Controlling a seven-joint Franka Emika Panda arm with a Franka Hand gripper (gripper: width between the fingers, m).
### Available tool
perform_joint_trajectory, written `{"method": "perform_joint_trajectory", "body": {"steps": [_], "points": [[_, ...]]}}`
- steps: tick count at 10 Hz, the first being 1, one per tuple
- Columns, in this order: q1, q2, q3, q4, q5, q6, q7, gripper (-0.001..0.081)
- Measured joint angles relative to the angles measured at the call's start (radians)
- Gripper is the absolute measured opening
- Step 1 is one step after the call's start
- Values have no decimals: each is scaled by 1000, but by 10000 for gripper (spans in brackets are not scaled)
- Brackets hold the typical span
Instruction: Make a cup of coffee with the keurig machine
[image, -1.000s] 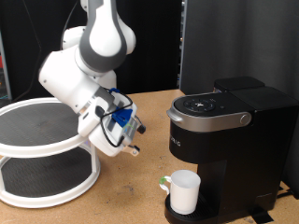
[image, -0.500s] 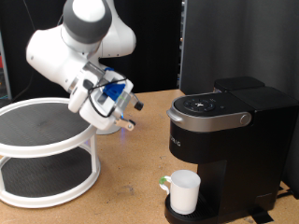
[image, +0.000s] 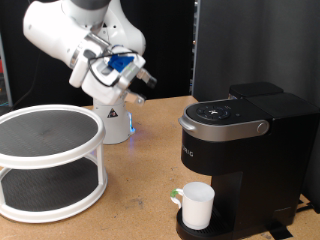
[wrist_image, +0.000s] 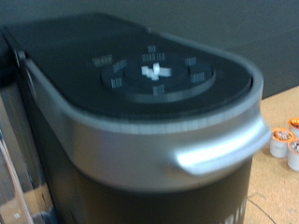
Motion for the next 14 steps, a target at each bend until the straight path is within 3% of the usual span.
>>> {"method": "perform_joint_trajectory", "body": {"steps": [3, 5, 6, 9, 11, 13, 14], "points": [[-22, -82, -2, 15, -75, -52, 113, 803], [-19, -77, 6, 16, -74, -42, 111, 803], [-16, -74, 32, 28, -120, -33, 113, 803], [-14, -55, 165, 99, -413, -11, 146, 803], [-19, -18, 233, 148, -549, 6, 160, 803], [-19, -18, 230, 144, -497, 5, 164, 803], [-7, -19, 233, 146, -400, 21, 183, 803]]}}
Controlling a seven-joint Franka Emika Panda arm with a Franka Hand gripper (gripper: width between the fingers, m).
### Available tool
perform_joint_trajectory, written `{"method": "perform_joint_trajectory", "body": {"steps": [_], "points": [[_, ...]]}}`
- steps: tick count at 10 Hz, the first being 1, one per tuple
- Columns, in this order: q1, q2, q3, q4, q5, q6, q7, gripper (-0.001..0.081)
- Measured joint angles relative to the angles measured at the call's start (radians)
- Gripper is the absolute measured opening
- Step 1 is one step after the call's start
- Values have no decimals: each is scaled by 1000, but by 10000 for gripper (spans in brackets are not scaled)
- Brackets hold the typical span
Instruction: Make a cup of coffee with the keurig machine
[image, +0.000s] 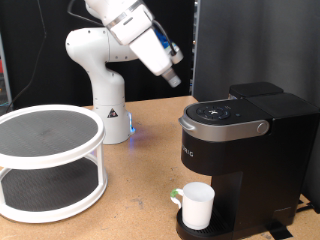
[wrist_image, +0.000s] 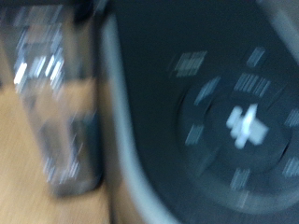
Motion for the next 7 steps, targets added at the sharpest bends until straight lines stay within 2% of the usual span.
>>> {"method": "perform_joint_trajectory", "body": {"steps": [3, 5, 6, 7], "points": [[83, 2, 16, 16, 435, 130, 24, 803], [132, 16, 33, 39, 768, 211, -4, 803], [147, 30, 38, 46, 945, 228, -47, 803], [149, 49, 37, 51, 1067, 229, -85, 803]]}}
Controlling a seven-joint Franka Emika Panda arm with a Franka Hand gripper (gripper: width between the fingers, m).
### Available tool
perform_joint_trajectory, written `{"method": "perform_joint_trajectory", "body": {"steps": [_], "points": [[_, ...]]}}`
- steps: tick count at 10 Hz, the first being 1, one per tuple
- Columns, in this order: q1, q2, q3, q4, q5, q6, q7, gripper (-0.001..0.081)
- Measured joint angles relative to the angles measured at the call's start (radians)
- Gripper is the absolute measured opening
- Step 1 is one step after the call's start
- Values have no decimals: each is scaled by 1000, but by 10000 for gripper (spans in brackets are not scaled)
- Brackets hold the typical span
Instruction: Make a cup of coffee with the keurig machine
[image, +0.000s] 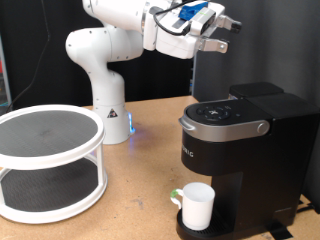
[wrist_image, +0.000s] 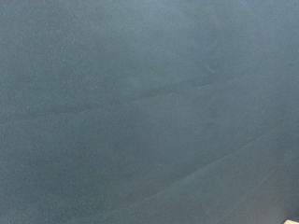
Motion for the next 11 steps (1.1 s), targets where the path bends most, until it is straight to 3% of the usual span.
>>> {"method": "perform_joint_trajectory", "body": {"steps": [1, 3, 5, 6, 7, 11], "points": [[-1, 0, 0, 0, -54, 0, 6, 803], [-11, 1, 5, -11, -383, -20, 100, 803], [-39, 2, 16, -20, -728, -104, 239, 803], [-56, 2, 20, -20, -833, -139, 275, 803], [-55, 2, 20, -20, -820, -136, 269, 803], [-77, 2, 46, 10, -1281, -281, 265, 803]]}}
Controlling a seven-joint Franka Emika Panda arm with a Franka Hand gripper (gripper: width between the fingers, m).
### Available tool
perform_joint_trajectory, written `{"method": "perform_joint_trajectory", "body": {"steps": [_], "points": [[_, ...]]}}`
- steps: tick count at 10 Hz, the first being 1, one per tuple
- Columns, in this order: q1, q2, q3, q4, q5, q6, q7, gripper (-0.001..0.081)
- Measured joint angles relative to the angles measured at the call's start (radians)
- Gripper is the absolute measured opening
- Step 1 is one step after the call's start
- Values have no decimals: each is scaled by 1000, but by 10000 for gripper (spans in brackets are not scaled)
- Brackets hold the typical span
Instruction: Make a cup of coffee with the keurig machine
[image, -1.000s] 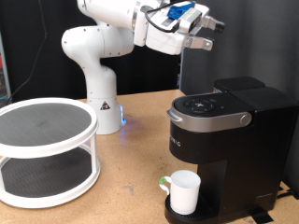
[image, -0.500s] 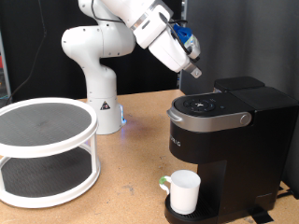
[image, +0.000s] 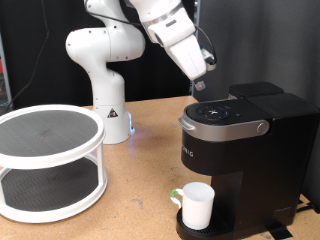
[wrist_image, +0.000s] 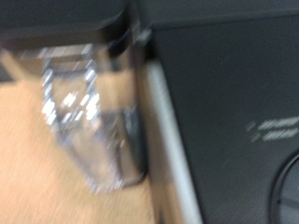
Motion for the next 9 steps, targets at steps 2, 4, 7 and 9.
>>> {"method": "perform_joint_trajectory", "body": {"steps": [2, 4, 7, 9], "points": [[0, -1, -5, 4, -2, -7, -1, 803], [-5, -1, 6, 3, -98, -6, -12, 803], [-17, 19, 62, 50, -349, -133, 68, 803], [-19, 39, 64, 72, -348, -154, 86, 803]]}}
